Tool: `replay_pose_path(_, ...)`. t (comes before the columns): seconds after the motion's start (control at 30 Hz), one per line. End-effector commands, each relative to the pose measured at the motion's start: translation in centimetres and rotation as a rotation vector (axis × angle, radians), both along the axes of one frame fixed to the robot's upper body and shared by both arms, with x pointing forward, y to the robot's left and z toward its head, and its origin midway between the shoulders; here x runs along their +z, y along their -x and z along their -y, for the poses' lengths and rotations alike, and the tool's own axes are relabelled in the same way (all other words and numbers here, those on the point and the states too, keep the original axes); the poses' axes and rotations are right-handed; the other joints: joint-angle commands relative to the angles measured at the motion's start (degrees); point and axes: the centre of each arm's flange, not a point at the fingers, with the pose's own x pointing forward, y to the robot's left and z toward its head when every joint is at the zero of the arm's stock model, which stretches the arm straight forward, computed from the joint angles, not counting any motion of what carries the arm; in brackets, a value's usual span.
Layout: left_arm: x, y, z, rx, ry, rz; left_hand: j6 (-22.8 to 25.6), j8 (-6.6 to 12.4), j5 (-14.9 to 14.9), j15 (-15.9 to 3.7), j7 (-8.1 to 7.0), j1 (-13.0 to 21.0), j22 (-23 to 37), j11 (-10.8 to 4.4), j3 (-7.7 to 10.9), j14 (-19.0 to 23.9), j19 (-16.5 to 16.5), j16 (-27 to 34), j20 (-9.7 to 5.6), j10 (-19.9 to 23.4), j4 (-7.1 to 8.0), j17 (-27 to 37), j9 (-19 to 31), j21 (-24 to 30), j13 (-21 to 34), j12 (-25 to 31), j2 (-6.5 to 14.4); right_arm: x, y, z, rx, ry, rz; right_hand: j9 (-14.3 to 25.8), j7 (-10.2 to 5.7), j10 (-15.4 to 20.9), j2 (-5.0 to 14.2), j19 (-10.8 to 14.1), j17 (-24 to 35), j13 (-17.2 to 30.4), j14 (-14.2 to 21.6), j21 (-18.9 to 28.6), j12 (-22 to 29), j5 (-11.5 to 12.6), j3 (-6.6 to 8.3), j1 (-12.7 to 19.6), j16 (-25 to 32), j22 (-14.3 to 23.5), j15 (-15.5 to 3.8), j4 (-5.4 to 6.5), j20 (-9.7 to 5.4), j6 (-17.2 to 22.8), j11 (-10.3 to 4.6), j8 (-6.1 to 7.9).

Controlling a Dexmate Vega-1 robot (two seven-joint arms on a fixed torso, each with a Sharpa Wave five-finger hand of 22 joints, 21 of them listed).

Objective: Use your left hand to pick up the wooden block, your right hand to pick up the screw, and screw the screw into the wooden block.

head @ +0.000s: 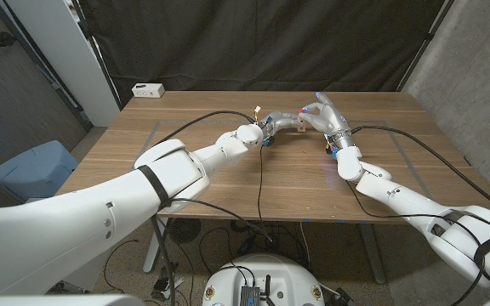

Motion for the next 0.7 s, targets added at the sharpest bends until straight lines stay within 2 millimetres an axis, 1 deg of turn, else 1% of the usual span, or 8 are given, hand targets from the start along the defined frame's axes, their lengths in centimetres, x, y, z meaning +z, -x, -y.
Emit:
replay_pose_path(0.03,0.01,0.02,0.07,0.000,-0.003,0.000,0.00,0.17,0.31,-2.83,-0.06,0.44,0.22,0.15,0.40,0.10,0.07,0.04,0.49,0.03,0.05,-0.01,0.13,0.19,0.27,0.39,0.16,0.01,0.01,0.17,0.006,-0.002,-0.006,0.10,0.12,-0.57,-0.28,-0.25,0.10,0.35,-0.25,-0.21,-0.17,0.43,-0.30,-0.55,-0.32,0.34,0.17,0.13,0.06,-0.87,0.20,-0.55)
replay_pose_path(0.1,0.05,0.02,0.07,0.000,-0.004,0.001,-0.02,0.17,0.31,-2.85,-0.06,0.42,0.22,0.15,0.39,0.15,0.07,0.06,0.51,0.01,0.06,0.00,0.13,0.19,0.27,0.39,0.16,0.00,0.01,0.18,0.009,0.002,-0.008,0.06,0.29,-0.81,-0.35,-0.37,0.11,0.36,-0.29,-0.23,-0.21,0.42,-0.38,-0.78,-0.31,0.34,0.20,0.20,0.06,-1.40,0.46,-0.82)
replay_pose_path(0.3,0.10,0.04,0.03,0.002,-0.016,0.014,0.16,0.25,0.32,-2.80,-0.04,0.49,0.22,0.14,0.42,0.18,0.03,0.06,0.58,0.04,0.02,-0.02,0.13,0.18,0.27,0.40,0.16,0.00,-0.02,0.26,0.018,0.004,-0.017,-0.01,0.91,-1.59,-0.70,-0.88,0.12,0.37,-0.80,-0.32,-0.31,0.38,-0.72,-1.62,-0.45,0.35,0.43,0.41,0.17,-3.20,0.63,-1.72)
replay_pose_path(0.37,0.08,0.06,0.01,0.000,-0.017,0.018,0.20,0.27,0.32,-2.80,-0.05,0.49,0.22,0.15,0.42,0.19,0.01,0.06,0.54,0.00,0.02,-0.02,0.13,0.17,0.27,0.39,0.15,0.00,-0.02,0.30,0.019,0.003,-0.018,-0.04,0.98,-1.88,-0.79,-1.10,0.12,0.38,-1.16,-0.33,-0.32,0.37,-0.84,-2.00,-0.55,0.36,0.70,0.51,0.30,-4.39,0.85,-2.30)
replay_pose_path(0.57,0.09,0.12,-0.08,-0.006,-0.020,0.028,0.21,0.27,0.32,-2.84,-0.05,0.48,0.22,0.14,0.41,0.13,0.03,0.04,0.52,0.03,0.02,-0.02,0.13,0.18,0.27,0.39,0.14,-0.03,-0.04,0.45,0.021,-0.001,-0.028,-0.08,1.25,-2.69,-0.96,-1.54,0.13,0.39,-1.60,-0.38,-0.41,0.36,-1.10,-2.82,-0.63,0.37,0.94,0.76,0.43,-6.09,1.03,-3.17)
replay_pose_path(0.7,0.21,0.20,-0.13,-0.011,-0.028,0.044,0.22,0.28,0.32,-2.84,-0.05,0.48,0.22,0.14,0.40,0.15,0.01,0.05,0.53,0.06,0.02,-0.02,0.13,0.17,0.27,0.41,0.13,-0.04,-0.05,0.60,0.025,-0.001,-0.032,-0.08,1.31,-3.03,-1.04,-1.87,0.14,0.40,-1.85,-0.44,-0.43,0.37,-1.22,-3.21,-0.68,0.37,1.13,0.86,0.50,-6.64,1.01,-3.48)
